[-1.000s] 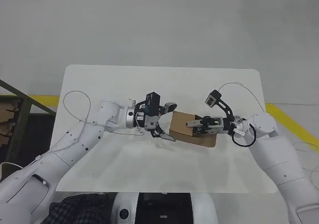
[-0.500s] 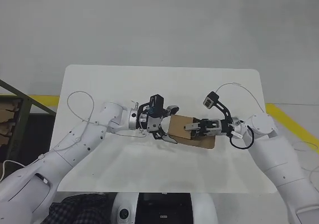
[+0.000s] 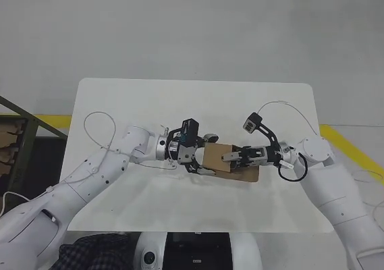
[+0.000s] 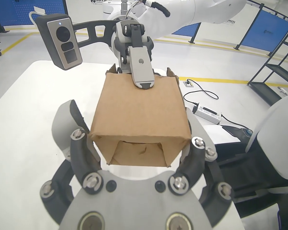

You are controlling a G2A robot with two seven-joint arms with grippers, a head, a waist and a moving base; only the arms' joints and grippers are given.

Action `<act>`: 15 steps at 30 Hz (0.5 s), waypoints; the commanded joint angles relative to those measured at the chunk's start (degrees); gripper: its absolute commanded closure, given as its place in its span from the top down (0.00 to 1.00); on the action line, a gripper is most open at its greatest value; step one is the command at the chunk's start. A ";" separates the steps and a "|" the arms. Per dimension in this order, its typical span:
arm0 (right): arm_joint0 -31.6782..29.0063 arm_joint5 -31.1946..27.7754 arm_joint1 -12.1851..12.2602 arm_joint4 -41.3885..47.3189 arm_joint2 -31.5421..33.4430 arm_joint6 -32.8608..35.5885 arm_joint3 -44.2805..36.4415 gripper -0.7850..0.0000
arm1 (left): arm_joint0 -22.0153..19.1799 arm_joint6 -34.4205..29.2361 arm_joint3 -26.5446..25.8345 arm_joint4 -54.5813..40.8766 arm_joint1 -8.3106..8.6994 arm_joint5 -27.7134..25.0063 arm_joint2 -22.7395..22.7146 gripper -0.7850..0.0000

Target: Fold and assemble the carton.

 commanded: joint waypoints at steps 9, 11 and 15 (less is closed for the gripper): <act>0.24 0.23 -0.10 -0.09 -0.27 0.22 -0.02 0.00 | -1.26 2.70 0.44 -0.63 0.87 0.00 2.45 0.87; 0.34 0.38 -0.13 -0.17 -0.37 0.20 0.01 0.00 | -1.49 3.08 0.54 -0.71 1.03 0.00 2.87 0.72; 0.60 0.38 -0.20 -0.27 -0.55 0.14 -0.01 0.00 | -1.88 3.73 0.54 -1.12 1.31 0.00 3.89 0.61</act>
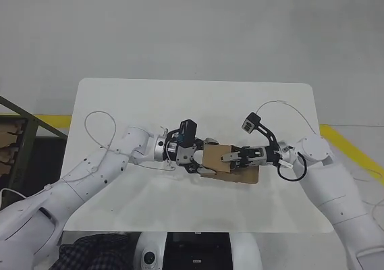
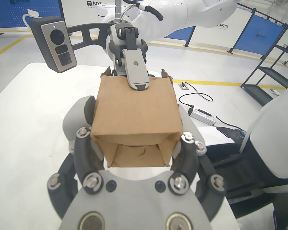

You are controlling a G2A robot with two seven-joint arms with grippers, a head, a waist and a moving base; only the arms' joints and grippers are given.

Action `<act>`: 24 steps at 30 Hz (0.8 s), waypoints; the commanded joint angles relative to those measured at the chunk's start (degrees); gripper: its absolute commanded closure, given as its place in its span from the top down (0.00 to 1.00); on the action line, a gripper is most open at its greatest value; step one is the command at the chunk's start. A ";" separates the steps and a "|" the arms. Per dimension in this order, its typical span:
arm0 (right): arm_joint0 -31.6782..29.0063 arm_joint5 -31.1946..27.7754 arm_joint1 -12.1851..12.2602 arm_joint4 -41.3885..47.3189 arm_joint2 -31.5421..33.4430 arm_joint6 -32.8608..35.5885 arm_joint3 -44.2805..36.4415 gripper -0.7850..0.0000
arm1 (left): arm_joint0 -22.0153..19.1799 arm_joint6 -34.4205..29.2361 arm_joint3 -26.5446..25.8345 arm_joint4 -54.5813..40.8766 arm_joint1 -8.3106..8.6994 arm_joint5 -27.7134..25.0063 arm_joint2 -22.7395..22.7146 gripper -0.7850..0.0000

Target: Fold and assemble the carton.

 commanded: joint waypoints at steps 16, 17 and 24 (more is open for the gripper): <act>0.65 0.28 -0.17 0.07 -0.09 -0.41 0.13 0.06 | -1.33 2.11 0.45 -1.31 0.82 0.00 2.61 0.49; 0.68 0.35 -0.16 0.06 -0.07 -0.41 0.11 0.07 | -1.38 2.22 0.54 -1.35 0.84 0.00 2.66 0.49; 0.54 0.60 -0.13 0.02 0.02 -0.18 -0.38 0.09 | -1.51 2.82 1.12 -1.60 0.85 0.00 2.92 0.45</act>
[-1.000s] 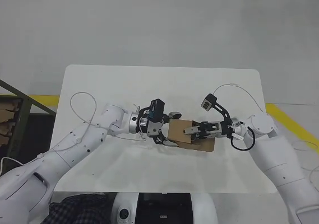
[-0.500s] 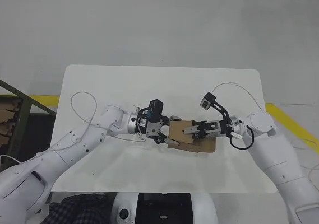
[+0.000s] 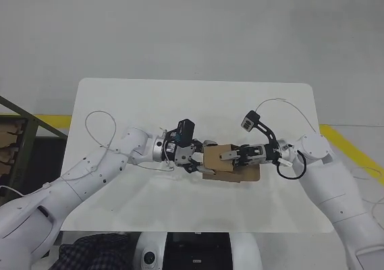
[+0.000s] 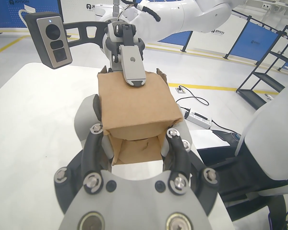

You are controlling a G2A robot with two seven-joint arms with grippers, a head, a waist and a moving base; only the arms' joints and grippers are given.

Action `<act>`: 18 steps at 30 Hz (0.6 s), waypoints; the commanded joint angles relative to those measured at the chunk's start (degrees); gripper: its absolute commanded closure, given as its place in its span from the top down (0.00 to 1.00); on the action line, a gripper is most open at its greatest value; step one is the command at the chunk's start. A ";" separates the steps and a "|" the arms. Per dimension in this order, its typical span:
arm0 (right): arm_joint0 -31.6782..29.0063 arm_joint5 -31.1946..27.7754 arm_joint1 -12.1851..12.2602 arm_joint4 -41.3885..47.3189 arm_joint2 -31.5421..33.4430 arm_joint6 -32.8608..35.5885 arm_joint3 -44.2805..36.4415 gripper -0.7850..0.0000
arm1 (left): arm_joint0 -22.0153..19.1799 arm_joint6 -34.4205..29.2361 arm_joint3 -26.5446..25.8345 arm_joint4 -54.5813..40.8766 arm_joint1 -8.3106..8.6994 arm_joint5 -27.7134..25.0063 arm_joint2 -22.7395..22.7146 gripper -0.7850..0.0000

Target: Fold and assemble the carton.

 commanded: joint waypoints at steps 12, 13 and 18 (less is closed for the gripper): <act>-0.59 0.40 0.32 1.37 1.51 0.49 0.27 0.31 | 0.48 2.41 0.32 1.17 0.32 0.00 -0.27 0.44; -0.72 0.41 0.39 1.48 1.78 0.59 0.27 0.31 | 0.52 2.72 0.25 1.43 0.37 0.00 -0.33 0.43; -1.82 -0.07 0.89 2.33 3.80 0.90 0.30 0.30 | 0.90 4.56 0.14 2.54 0.67 0.00 -0.91 0.42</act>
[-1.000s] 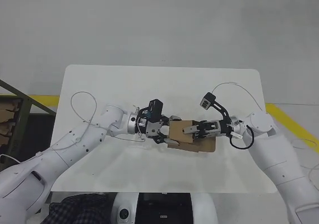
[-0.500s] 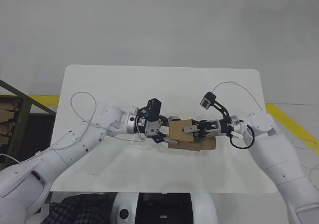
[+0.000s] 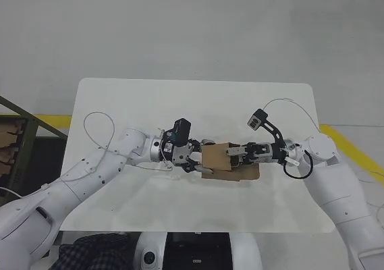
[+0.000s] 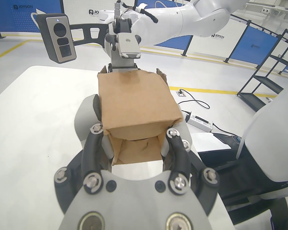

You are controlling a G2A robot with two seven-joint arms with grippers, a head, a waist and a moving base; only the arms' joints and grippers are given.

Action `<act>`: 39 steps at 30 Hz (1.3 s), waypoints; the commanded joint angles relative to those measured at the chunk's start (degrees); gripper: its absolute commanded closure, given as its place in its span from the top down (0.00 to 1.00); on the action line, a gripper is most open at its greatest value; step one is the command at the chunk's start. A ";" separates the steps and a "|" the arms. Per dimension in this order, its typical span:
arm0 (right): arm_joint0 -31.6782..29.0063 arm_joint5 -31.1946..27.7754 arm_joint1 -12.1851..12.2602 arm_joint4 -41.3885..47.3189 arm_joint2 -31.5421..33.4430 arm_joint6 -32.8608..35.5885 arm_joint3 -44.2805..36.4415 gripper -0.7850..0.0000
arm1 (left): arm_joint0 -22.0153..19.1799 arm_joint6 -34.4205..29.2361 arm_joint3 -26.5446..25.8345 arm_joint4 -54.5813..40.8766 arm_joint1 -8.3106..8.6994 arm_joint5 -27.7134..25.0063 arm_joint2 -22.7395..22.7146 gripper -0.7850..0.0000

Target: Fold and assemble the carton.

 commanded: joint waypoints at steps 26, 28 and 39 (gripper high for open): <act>-2.35 1.48 0.19 -5.00 -1.85 -4.72 -5.67 0.00 | -0.07 3.25 -0.33 2.18 -0.23 0.00 -0.17 0.43; -2.10 1.18 -0.06 -4.91 -2.66 -5.08 -5.50 0.00 | -0.15 3.20 -0.20 2.12 -0.32 0.00 -0.11 0.43; -1.47 -0.28 -0.88 -4.01 -4.85 -6.28 -5.06 0.00 | -0.27 3.23 -0.21 2.01 -0.71 0.00 0.06 0.42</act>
